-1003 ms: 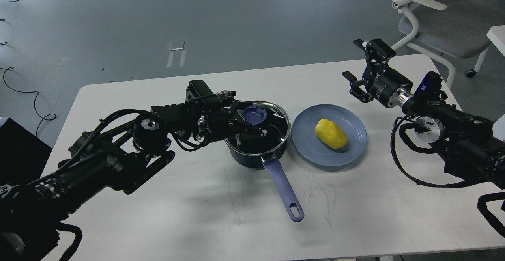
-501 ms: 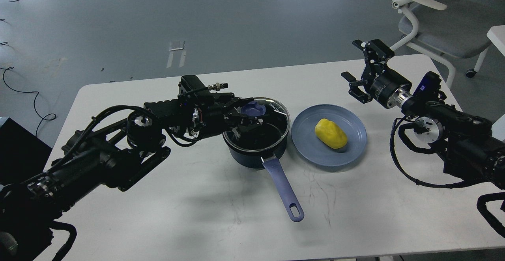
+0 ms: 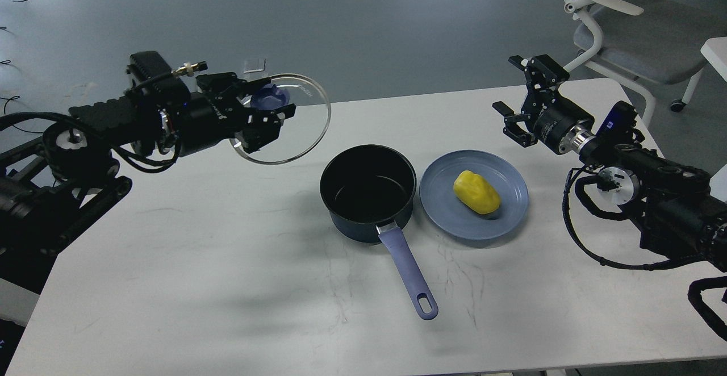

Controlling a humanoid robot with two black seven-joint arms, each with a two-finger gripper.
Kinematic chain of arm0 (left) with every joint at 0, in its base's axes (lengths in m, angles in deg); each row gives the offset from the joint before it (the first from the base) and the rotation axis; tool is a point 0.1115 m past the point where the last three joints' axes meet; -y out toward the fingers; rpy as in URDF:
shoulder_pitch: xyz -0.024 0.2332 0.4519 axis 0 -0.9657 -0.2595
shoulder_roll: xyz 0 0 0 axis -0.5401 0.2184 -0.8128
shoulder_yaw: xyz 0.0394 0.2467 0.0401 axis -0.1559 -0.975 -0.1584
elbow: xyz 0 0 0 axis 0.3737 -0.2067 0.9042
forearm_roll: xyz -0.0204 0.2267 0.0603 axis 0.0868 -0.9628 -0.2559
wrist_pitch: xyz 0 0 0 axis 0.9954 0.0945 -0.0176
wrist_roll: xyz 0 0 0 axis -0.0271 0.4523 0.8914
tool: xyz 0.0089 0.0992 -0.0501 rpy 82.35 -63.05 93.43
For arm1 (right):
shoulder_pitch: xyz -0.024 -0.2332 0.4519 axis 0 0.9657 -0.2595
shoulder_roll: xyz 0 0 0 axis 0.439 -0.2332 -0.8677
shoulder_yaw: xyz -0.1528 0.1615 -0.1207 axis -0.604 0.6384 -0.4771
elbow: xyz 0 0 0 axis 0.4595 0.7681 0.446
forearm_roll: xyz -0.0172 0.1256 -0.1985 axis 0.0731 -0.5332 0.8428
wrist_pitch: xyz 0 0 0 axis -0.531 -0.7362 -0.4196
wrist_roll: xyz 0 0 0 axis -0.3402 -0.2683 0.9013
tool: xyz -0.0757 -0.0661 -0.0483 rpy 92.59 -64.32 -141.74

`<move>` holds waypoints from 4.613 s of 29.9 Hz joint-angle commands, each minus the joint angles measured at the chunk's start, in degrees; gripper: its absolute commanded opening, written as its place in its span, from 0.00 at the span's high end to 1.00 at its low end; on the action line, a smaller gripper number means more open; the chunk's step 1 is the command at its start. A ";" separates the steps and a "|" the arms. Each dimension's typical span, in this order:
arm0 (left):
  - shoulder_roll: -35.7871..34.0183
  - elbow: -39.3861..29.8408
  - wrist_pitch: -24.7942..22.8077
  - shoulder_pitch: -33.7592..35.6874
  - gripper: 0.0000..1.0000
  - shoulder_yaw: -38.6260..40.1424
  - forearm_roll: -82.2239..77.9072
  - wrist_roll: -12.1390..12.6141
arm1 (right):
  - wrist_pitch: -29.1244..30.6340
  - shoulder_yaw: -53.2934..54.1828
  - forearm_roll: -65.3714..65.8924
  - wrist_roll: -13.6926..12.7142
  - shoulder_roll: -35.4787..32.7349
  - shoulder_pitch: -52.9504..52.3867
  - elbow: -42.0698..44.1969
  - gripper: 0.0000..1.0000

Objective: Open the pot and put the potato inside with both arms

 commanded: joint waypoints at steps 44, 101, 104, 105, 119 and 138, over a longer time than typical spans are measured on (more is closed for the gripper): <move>6.46 18.45 15.08 -19.07 0.03 -1.94 13.26 0.01 | 0.00 -0.01 -0.09 0.00 -0.24 1.20 -0.08 0.00; 6.46 4.21 -9.09 5.81 0.02 3.60 90.70 0.01 | 0.00 -61.70 64.68 0.00 -1.74 -40.02 -25.58 0.00; 6.54 4.21 -9.09 6.07 0.02 3.60 90.78 0.01 | 0.00 -63.11 64.68 0.00 -0.33 -39.49 -24.96 0.00; 6.54 4.21 -9.09 6.24 0.02 3.60 90.79 0.01 | 0.00 -63.29 64.68 0.00 -0.15 -39.32 -24.78 0.00; 6.81 4.21 -9.17 6.24 0.02 3.69 90.79 0.01 | -3.39 -63.38 61.96 0.00 4.32 -33.52 -20.83 0.00; 6.72 4.21 -9.17 6.33 0.02 3.77 90.87 0.01 | -3.39 -67.07 62.05 0.00 6.62 -31.49 -16.87 0.67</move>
